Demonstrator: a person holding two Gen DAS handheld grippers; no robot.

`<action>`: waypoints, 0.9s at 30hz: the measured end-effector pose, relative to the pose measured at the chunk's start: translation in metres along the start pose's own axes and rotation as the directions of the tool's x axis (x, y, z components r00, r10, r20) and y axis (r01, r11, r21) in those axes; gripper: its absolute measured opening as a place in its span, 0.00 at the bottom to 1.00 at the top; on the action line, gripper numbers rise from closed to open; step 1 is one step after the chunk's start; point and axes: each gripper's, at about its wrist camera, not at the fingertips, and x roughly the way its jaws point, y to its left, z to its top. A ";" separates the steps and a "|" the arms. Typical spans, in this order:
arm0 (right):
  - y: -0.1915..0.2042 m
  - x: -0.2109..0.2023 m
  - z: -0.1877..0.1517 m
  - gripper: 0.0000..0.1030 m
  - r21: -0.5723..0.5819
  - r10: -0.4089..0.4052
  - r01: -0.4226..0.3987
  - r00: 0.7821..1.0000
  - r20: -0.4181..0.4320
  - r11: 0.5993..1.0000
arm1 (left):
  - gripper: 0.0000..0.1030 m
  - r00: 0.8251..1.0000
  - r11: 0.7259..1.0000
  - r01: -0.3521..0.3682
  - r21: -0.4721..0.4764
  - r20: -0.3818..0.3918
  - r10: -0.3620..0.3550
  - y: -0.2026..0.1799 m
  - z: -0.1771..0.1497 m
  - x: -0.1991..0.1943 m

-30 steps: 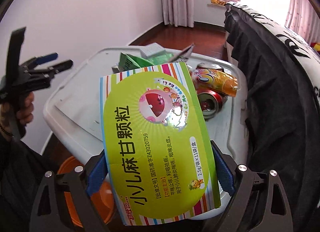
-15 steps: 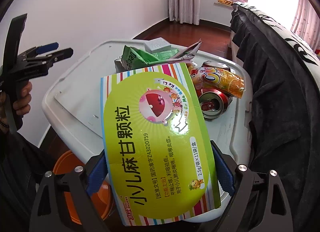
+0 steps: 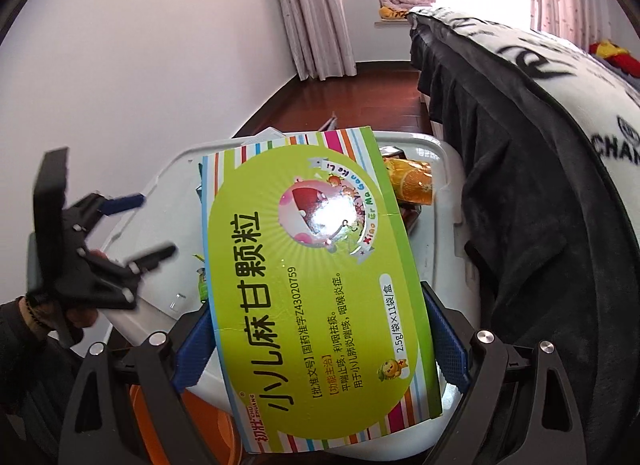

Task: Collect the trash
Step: 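Hold the medicine box in the right tool while the left tool approaches the green snack bag, then grasp the green seaweed snack bag with the left tool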

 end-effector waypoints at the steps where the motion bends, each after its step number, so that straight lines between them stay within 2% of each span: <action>1: -0.003 0.000 0.000 0.87 0.006 0.003 -0.003 1.000 0.000 1.000 | 0.94 1.000 0.999 0.026 0.035 -0.002 -0.026 -0.008 0.002 0.004; 5: -0.012 0.000 0.001 0.87 0.030 0.024 -0.024 1.000 0.008 0.999 | 0.94 0.994 0.988 0.112 0.111 -0.031 -0.109 -0.029 0.008 0.021; 8: -0.014 0.001 0.002 0.87 0.034 0.041 -0.041 0.999 0.009 0.999 | 0.94 0.985 0.975 0.160 0.152 -0.082 -0.148 -0.039 0.008 0.036; 11: -0.015 0.002 0.002 0.87 0.037 0.058 -0.059 0.998 0.013 0.998 | 0.94 0.967 0.957 0.234 0.171 -0.140 -0.212 -0.046 0.006 0.043; 16: -0.020 0.002 0.002 0.87 0.047 0.074 -0.075 0.997 0.018 0.996 | 0.94 0.930 0.912 0.350 0.216 -0.202 -0.309 -0.063 0.003 0.048; 19: -0.021 0.002 0.001 0.87 0.053 0.072 -0.072 0.997 0.018 0.996 | 0.94 0.920 0.915 0.355 0.189 -0.244 -0.307 -0.064 0.004 0.063; 23: -0.021 0.004 0.000 0.87 0.051 0.068 -0.068 0.998 0.012 0.996 | 0.94 0.927 0.937 0.323 0.131 -0.245 -0.285 -0.059 0.009 0.075; 27: -0.020 0.004 0.001 0.87 0.052 0.066 -0.067 0.998 0.012 0.996 | 0.94 0.927 0.935 0.322 0.150 -0.252 -0.279 -0.068 0.011 0.081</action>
